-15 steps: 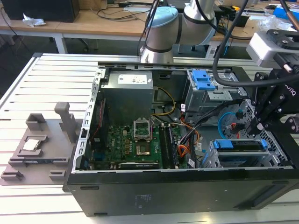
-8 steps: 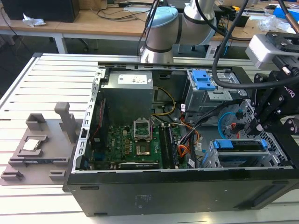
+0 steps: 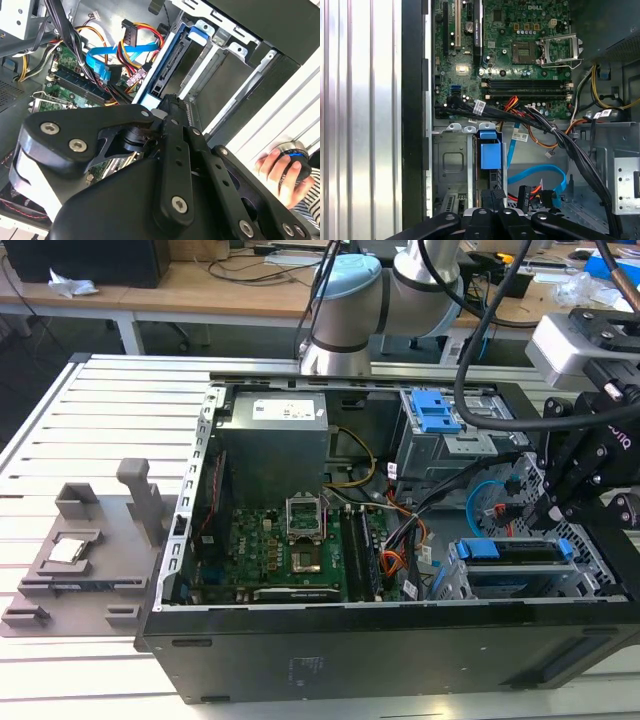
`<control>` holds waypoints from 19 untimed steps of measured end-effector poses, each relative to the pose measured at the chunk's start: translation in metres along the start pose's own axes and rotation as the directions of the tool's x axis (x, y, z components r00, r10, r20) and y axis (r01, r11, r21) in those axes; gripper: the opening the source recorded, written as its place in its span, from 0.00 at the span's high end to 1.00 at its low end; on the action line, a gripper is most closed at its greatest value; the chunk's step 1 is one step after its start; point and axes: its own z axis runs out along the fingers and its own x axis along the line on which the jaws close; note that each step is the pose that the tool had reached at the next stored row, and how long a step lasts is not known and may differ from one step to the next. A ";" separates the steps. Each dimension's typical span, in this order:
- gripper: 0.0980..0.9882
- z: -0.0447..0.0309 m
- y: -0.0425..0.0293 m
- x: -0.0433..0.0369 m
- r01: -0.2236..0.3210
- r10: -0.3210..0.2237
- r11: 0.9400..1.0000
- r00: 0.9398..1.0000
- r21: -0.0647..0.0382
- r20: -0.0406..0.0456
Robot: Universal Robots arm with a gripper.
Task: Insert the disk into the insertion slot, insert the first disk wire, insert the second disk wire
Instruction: 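Insert the first disk wire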
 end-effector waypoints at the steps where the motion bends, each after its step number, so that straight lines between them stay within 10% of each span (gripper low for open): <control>1: 0.99 0.0000 0.0000 0.0000 0.000 0.000 1.000 1.000 0.000 0.000; 5: 0.77 0.0001 -0.0001 0.0000 0.000 0.000 1.000 1.000 0.000 0.000; 10: 0.77 0.0003 -0.0001 -0.0050 0.000 0.000 1.000 1.000 0.000 0.000; 14: 0.77 0.0014 0.0003 -0.0313 0.000 0.000 1.000 1.000 0.000 0.000; 19: 0.77 0.0064 0.0001 -0.0317 0.000 0.000 1.000 1.000 0.000 0.000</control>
